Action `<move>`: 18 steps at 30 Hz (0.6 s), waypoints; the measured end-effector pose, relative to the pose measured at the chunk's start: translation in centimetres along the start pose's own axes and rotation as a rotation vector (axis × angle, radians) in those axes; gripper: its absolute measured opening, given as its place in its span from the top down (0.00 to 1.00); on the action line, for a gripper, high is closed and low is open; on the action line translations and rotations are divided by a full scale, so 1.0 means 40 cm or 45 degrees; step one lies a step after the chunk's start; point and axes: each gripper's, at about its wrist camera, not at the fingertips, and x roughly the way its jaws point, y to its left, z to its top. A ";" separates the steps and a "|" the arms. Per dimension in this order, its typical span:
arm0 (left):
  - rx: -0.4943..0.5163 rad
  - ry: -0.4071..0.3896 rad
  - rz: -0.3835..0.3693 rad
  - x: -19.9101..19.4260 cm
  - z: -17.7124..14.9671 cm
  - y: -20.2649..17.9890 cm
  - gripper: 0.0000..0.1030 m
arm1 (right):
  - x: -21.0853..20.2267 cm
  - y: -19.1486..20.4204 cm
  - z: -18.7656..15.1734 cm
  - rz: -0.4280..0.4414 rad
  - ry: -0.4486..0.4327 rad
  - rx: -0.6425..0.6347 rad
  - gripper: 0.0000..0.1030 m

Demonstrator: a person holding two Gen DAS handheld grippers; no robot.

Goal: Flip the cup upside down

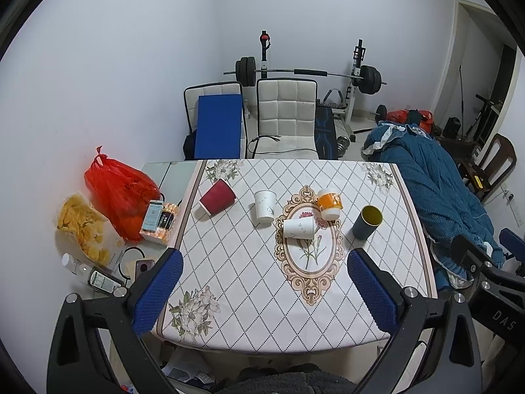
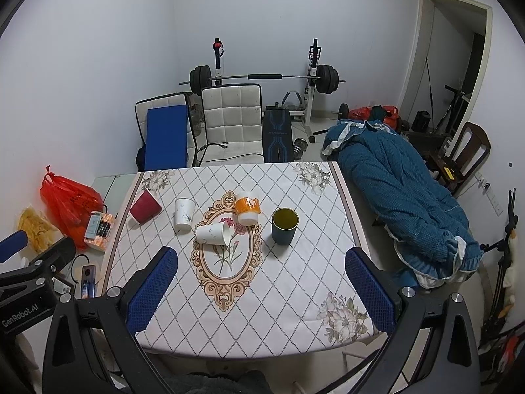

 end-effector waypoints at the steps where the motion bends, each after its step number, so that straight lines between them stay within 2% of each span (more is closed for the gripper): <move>1: 0.003 -0.003 0.002 0.000 -0.006 -0.004 0.00 | -0.002 -0.001 0.002 0.000 -0.002 0.001 0.00; 18: 0.004 -0.005 -0.001 0.002 -0.007 -0.003 0.00 | -0.001 0.000 0.009 0.027 0.014 0.011 0.00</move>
